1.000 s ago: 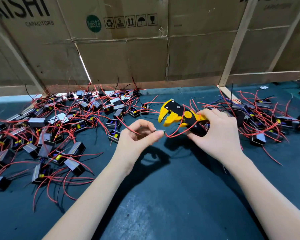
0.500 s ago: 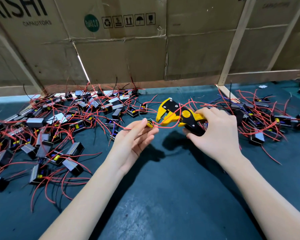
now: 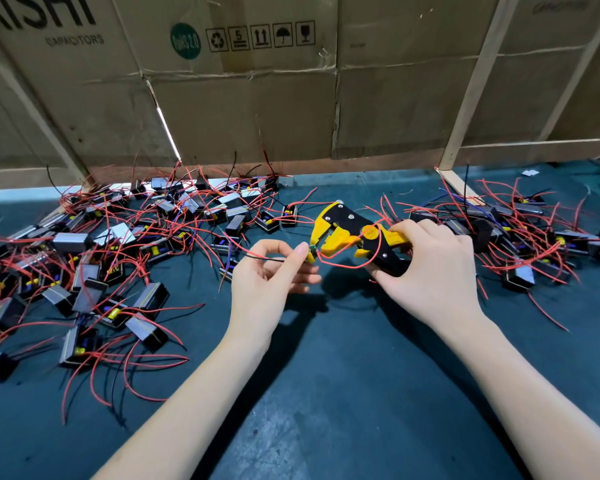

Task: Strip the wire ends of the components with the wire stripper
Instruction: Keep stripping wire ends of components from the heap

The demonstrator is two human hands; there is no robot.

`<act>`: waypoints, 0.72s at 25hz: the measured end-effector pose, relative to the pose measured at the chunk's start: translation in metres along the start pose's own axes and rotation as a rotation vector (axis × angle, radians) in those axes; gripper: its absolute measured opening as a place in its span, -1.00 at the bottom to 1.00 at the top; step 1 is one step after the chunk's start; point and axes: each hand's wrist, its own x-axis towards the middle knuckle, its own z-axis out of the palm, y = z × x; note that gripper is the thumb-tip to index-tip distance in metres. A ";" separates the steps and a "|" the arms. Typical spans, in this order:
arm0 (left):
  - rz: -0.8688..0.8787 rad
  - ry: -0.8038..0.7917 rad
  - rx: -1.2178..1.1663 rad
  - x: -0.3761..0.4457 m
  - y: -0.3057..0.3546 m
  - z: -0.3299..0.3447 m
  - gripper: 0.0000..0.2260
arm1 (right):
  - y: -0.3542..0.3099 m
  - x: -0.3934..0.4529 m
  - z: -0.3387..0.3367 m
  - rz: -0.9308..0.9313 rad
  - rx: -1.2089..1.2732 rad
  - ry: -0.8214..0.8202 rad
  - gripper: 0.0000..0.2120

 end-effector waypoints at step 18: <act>0.233 -0.347 1.113 0.002 -0.004 -0.019 -0.53 | 0.014 0.009 -0.006 0.070 -0.026 0.082 -0.58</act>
